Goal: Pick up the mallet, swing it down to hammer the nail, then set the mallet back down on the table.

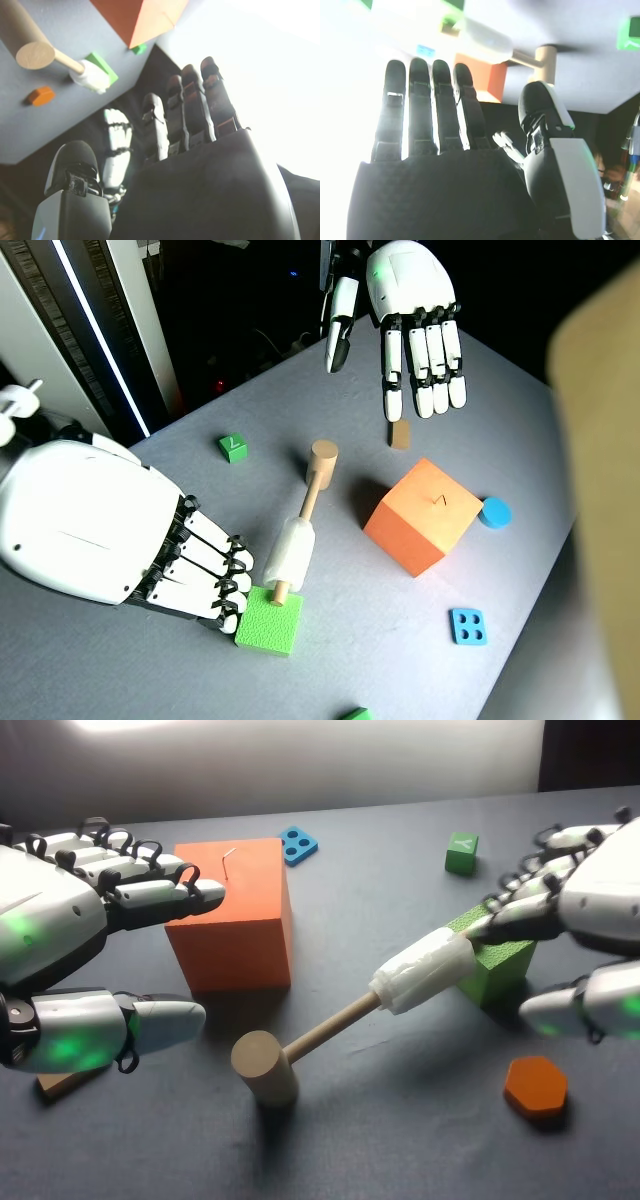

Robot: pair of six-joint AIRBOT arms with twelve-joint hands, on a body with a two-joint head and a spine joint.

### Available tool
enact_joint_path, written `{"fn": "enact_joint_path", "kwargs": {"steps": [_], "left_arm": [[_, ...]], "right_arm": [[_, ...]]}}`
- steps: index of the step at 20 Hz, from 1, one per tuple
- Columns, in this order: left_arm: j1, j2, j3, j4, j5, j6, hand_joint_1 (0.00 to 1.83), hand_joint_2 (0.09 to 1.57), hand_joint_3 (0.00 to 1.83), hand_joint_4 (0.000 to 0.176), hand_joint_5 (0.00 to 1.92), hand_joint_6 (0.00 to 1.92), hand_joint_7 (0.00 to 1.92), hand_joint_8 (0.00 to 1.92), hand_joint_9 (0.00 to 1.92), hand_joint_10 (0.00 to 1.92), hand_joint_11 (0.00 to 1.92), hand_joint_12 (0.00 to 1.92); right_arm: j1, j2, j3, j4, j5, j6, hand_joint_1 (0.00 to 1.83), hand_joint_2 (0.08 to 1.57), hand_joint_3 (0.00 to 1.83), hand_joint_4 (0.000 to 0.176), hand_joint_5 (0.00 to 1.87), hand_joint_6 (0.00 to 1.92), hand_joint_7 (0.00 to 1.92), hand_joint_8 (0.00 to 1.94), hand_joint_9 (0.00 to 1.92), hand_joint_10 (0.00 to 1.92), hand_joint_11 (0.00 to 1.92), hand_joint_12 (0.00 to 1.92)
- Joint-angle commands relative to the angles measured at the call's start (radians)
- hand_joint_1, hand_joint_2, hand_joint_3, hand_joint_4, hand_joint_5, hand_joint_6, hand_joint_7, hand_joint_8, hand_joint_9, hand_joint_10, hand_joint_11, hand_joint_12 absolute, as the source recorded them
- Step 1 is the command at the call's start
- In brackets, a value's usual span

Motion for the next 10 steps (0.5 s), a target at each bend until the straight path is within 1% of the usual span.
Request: {"fn": "enact_joint_path", "kwargs": {"steps": [1, 2, 3, 4, 5, 6, 7, 8, 9, 10], "left_arm": [[-0.015, 0.002, 0.003, 0.009, -0.111, -0.002, 0.00, 1.20, 0.15, 0.000, 0.10, 0.06, 0.09, 0.05, 0.06, 0.06, 0.00, 0.23], [-0.016, 0.002, 0.003, 0.010, -0.111, -0.002, 0.00, 1.20, 0.15, 0.000, 0.10, 0.06, 0.09, 0.05, 0.06, 0.06, 0.00, 0.23], [-0.016, 0.002, 0.004, 0.010, -0.109, -0.002, 0.00, 1.26, 0.03, 0.000, 0.11, 0.00, 0.10, 0.00, 0.07, 0.00, 0.00, 0.21], [-0.016, 0.002, 0.005, 0.010, -0.105, -0.004, 0.00, 1.28, 0.02, 0.000, 0.11, 0.00, 0.10, 0.00, 0.07, 0.00, 0.00, 0.18], [-0.016, 0.002, 0.006, 0.010, -0.104, -0.004, 0.00, 1.28, 0.01, 0.000, 0.12, 0.00, 0.10, 0.00, 0.07, 0.00, 0.00, 0.18], [-0.017, 0.002, 0.009, 0.012, -0.104, -0.005, 0.00, 1.28, 0.01, 0.000, 0.11, 0.00, 0.10, 0.00, 0.06, 0.00, 0.00, 0.18], [-0.017, 0.002, 0.012, 0.021, -0.104, -0.016, 0.00, 1.27, 0.00, 0.000, 0.11, 0.00, 0.09, 0.00, 0.05, 0.00, 0.00, 0.16], [-0.017, 0.002, 0.022, 0.053, -0.104, -0.047, 0.00, 1.27, 0.00, 0.000, 0.12, 0.00, 0.09, 0.00, 0.05, 0.00, 0.00, 0.14], [-0.016, 0.002, 0.030, 0.077, -0.101, -0.072, 0.00, 1.28, 0.01, 0.000, 0.12, 0.00, 0.09, 0.00, 0.06, 0.00, 0.00, 0.14], [-0.015, 0.002, 0.046, 0.124, -0.091, -0.118, 0.00, 1.28, 0.01, 0.000, 0.11, 0.00, 0.09, 0.00, 0.05, 0.00, 0.00, 0.11]], "right_arm": [[0.017, 0.010, -0.008, -0.009, 0.118, 0.019, 0.06, 1.21, 0.14, 0.000, 0.06, 0.08, 0.07, 0.05, 0.02, 0.07, 0.00, 0.03], [0.024, 0.012, -0.012, -0.009, 0.116, 0.052, 0.06, 1.21, 0.14, 0.000, 0.06, 0.08, 0.07, 0.05, 0.02, 0.07, 0.00, 0.03], [0.030, 0.011, -0.012, -0.010, 0.107, 0.075, 0.01, 1.29, 0.01, 0.000, 0.06, 0.00, 0.08, 0.00, 0.04, 0.01, 0.00, 0.00], [0.035, 0.009, -0.013, -0.141, 0.082, 0.236, 0.02, 1.29, 0.01, 0.000, 0.04, 0.00, 0.04, 0.00, 0.01, 0.00, 0.00, 0.00], [0.042, 0.007, -0.014, -0.265, 0.056, 0.369, 0.02, 1.29, 0.01, 0.000, 0.03, 0.00, 0.04, 0.00, 0.00, 0.00, 0.00, 0.00], [0.047, 0.005, -0.014, -0.340, 0.042, 0.455, 0.02, 1.29, 0.01, 0.000, 0.02, 0.00, 0.02, 0.00, 0.00, 0.00, 0.00, 0.00], [0.047, 0.004, -0.014, -0.342, 0.047, 0.458, 0.02, 1.29, 0.00, 0.000, 0.02, 0.00, 0.02, 0.00, 0.00, 0.00, 0.00, 0.00], [0.043, 0.001, -0.017, -0.354, 0.057, 0.458, 0.05, 1.28, 0.00, 0.000, 0.01, 0.00, 0.01, 0.00, 0.00, 0.00, 0.00, 0.00], [0.040, -0.003, -0.017, -0.358, 0.058, 0.458, 0.12, 1.26, 0.00, 0.000, 0.00, 0.00, 0.00, 0.00, 0.00, 0.00, 0.00, 0.00], [0.038, -0.011, -0.016, -0.363, 0.058, 0.458, 0.32, 1.21, 0.00, 0.000, 0.00, 0.00, 0.00, 0.00, 0.00, 0.00, 0.00, 0.00]]}}
